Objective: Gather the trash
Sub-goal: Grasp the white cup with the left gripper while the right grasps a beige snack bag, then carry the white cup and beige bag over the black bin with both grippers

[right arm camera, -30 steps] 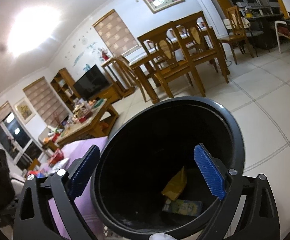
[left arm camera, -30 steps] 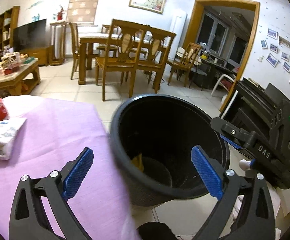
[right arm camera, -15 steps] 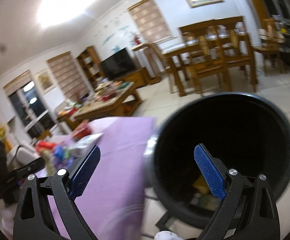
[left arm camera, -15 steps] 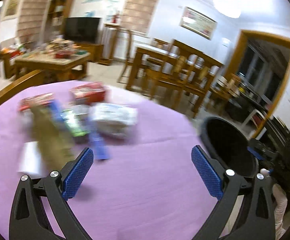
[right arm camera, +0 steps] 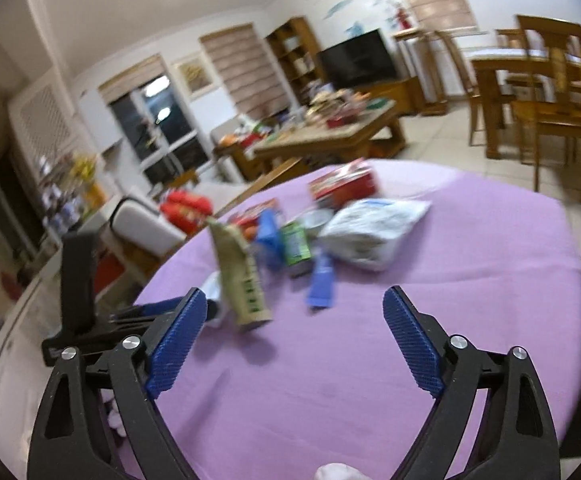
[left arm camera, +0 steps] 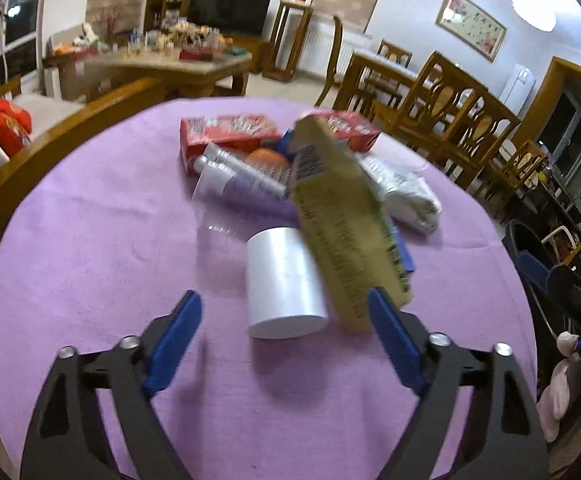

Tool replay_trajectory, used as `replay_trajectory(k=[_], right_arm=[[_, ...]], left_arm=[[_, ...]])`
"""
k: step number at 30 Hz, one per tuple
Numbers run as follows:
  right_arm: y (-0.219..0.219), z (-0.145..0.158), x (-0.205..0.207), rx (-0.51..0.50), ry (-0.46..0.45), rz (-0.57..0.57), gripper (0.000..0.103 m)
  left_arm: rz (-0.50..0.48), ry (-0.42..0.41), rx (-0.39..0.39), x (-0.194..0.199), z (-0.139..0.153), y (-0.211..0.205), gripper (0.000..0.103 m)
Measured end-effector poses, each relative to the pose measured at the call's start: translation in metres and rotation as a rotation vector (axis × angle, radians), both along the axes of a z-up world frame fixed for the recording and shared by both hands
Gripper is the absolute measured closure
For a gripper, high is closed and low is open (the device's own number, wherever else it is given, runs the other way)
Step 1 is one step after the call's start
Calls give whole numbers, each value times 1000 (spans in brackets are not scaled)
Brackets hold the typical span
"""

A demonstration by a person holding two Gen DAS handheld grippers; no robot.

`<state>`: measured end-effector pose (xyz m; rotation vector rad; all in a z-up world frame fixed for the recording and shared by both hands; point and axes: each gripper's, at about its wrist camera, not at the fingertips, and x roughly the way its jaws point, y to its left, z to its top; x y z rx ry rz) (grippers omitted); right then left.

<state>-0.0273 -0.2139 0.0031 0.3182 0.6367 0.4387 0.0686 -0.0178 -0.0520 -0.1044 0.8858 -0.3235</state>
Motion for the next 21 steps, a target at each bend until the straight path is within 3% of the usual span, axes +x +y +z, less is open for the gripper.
replay_trajectory(k=[3,8,11,17,18,21], right_arm=[[24,-1,17,-15,34,45,21],[48,-8,43,-55,90,96,28],[59,-16,59,-79,121,115,32],[82,-32,83,-95,191,171,52],[84,-34,85,-89,201,180,62],[87,-37,85,-81,200,193,76]], left_arm=[[-7,42,-6,8,-5,2,30],[-16,40,33,7,-6,9,51],[-28,37,48,4,-7,13,54],[-43,43,29,4,-4,18,63],[-49,42,28,4,-4,18,63],[-59,35,50,2,-1,11,63]])
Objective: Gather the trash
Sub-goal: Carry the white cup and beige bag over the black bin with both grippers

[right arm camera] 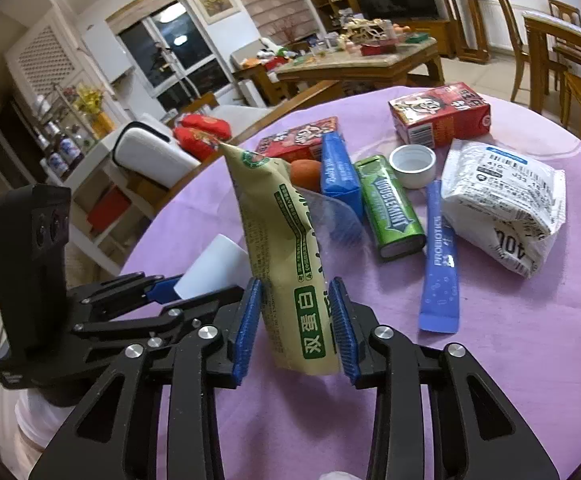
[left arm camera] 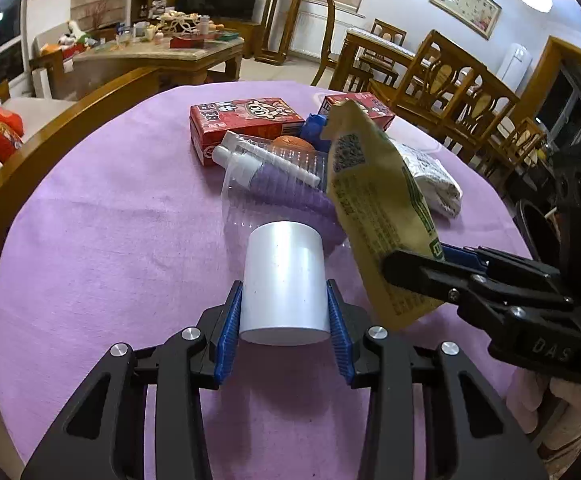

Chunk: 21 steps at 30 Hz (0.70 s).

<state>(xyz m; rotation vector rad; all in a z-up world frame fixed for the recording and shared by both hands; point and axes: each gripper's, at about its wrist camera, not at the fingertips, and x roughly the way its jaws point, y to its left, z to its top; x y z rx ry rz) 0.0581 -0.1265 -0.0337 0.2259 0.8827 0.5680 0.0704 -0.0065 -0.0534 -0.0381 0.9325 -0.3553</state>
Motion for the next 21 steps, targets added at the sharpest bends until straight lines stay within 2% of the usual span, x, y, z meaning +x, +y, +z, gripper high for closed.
replay_trajectory(k=[4,13,21], right_arm=[[0,4,-10,15,-21,5,93],[-24,24,-41,69,-84,-36,95],[-76,41,-80,107,-167,-142,95]], left_arm=[[1,0,-7,1,1,0,64],[22,-62,-65,-9,14,4,64],[-35,-138,-115,-30,27,-17,64]])
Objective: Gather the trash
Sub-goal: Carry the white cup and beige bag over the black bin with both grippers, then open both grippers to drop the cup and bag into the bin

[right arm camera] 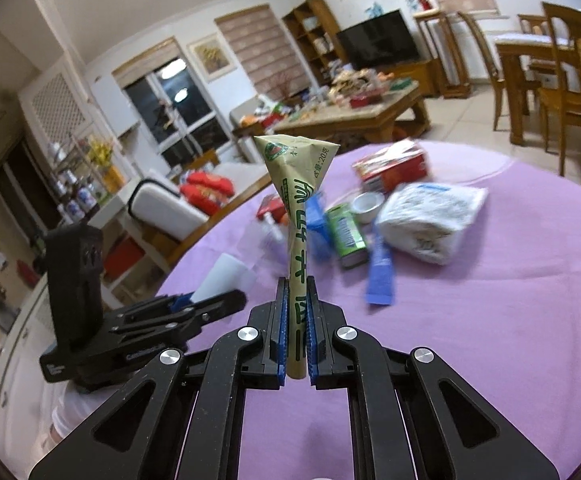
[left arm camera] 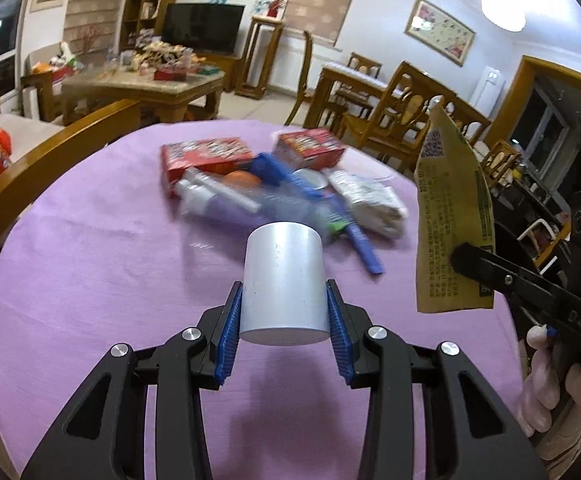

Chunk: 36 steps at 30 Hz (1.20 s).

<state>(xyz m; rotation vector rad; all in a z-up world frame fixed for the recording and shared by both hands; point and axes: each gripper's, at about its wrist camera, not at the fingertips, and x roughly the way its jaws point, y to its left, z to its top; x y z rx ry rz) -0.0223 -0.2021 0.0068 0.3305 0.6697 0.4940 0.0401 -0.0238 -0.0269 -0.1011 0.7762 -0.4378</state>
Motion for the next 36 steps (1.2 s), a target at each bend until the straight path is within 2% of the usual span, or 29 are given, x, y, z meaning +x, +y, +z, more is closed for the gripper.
replay_trajectory(k=[8,16,26,29,36], right_arm=[[-84,17,-41,-4,-92,-199,95],[-188,21,-91,1,-145,-422,95],[-307,2,-147,40,-149,-649,94],[-325,-4,-159,37,-148,-687,94],[-358,-17,-174,31,-147,-748,94]], left_arm=[[-99,-111,-56,-22,30,-64,64],[-232,-151,-87,-38,35,-153,64],[-379,-133,-135,-46,22,-257,64],[-428,-103,-141,-43,12,-293,64],[-508,-88,-106,-47,-2,-346,64]])
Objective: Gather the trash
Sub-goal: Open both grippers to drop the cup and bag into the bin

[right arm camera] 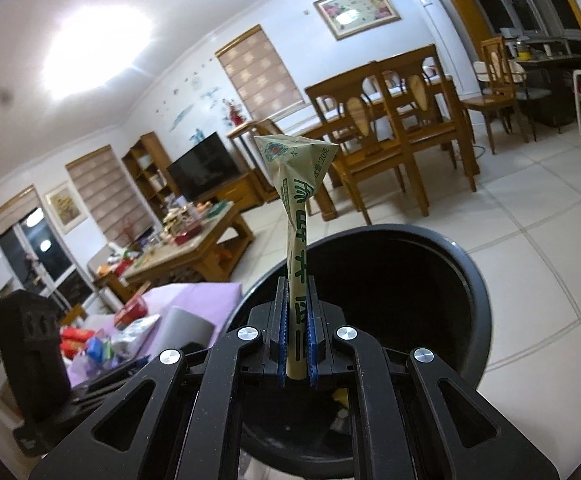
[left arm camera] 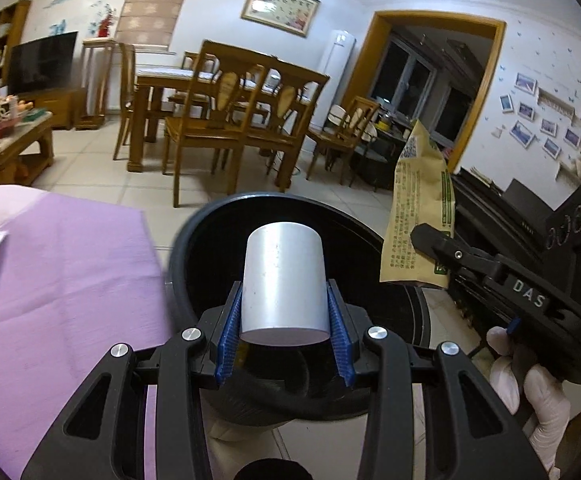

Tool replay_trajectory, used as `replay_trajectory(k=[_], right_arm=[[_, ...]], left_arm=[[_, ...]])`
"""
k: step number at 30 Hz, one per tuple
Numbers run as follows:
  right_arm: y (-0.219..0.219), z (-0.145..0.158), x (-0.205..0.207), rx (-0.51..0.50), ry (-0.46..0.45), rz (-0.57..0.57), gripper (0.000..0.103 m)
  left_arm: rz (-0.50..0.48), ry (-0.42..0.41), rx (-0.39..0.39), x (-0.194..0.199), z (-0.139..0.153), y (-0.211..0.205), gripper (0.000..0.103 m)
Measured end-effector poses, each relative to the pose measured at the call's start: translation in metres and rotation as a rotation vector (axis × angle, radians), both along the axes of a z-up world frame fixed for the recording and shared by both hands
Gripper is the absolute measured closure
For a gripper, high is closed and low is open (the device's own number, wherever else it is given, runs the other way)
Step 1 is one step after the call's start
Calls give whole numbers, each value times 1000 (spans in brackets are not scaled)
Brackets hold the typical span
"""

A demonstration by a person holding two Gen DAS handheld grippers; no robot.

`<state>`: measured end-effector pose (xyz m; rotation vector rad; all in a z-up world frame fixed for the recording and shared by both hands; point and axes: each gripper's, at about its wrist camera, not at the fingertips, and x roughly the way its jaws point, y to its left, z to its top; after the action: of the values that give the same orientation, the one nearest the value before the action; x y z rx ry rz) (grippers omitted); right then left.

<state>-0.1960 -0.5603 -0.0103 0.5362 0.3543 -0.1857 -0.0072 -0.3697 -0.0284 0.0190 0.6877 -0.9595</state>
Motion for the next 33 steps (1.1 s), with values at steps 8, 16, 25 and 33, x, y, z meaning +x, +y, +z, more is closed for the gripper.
replay_trajectory(k=[8,16,25,33], right_arm=[[-11,-19,-1,23,15,-21,94],[-11,-28,17,43,35,-12,94],[-13,-26,26,49,36,-12,75],[-9,-26,24,60,8,-25,40]], left_arm=[[-29,-15,68,-3,-9,-23,63],[-33,-40,114,-10,-11,-24,63],[-58,-69,144,-20,-13,-30,62],[-82,-135,174,-30,-12,-36,28]])
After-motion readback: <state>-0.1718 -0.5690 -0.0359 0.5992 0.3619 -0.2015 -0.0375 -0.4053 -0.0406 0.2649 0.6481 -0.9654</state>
